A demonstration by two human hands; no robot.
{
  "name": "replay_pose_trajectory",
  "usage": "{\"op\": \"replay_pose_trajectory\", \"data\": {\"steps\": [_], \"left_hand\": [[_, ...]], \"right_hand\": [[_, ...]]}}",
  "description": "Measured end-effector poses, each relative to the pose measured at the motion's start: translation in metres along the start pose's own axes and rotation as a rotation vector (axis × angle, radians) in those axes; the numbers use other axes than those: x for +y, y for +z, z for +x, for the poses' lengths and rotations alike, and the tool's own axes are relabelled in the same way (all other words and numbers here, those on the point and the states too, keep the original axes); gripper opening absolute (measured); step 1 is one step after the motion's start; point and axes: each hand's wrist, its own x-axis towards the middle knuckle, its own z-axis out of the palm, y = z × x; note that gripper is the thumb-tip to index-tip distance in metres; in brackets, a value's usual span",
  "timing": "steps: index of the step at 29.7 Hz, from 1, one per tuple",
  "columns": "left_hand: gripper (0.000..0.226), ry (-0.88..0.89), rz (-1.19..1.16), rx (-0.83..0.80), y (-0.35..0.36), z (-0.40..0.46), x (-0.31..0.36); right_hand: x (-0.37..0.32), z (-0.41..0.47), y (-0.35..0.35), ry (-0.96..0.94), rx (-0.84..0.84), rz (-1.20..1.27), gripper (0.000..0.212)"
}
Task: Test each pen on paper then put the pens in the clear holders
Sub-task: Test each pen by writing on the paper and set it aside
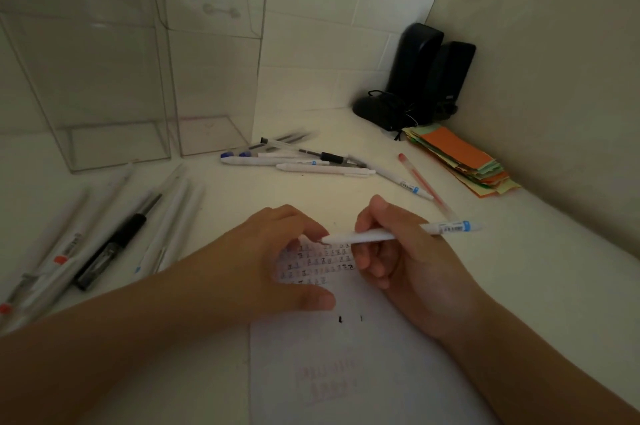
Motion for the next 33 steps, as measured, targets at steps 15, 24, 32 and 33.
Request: {"op": "replay_pose_trajectory", "data": {"steps": [15,24,32,33], "left_hand": [[0.010,-0.088,-0.119,0.247,-0.003,-0.002,0.003],[0.010,-0.041,-0.090,0.264,-0.001,-0.002,0.002],[0.021,0.073,0.035,0.343,0.000,-0.002,-0.002],[0.027,0.105,0.076,0.365,-0.002,-0.002,-0.002]], "right_hand": [[-0.002,-0.001,-0.009,0.031,-0.099,0.265,0.051],[-0.003,0.002,-0.012,0.058,-0.182,0.442,0.042],[-0.004,-0.003,-0.006,-0.027,-0.198,0.330,0.055],[-0.004,-0.004,-0.004,-0.056,-0.207,0.270,0.053]]}}
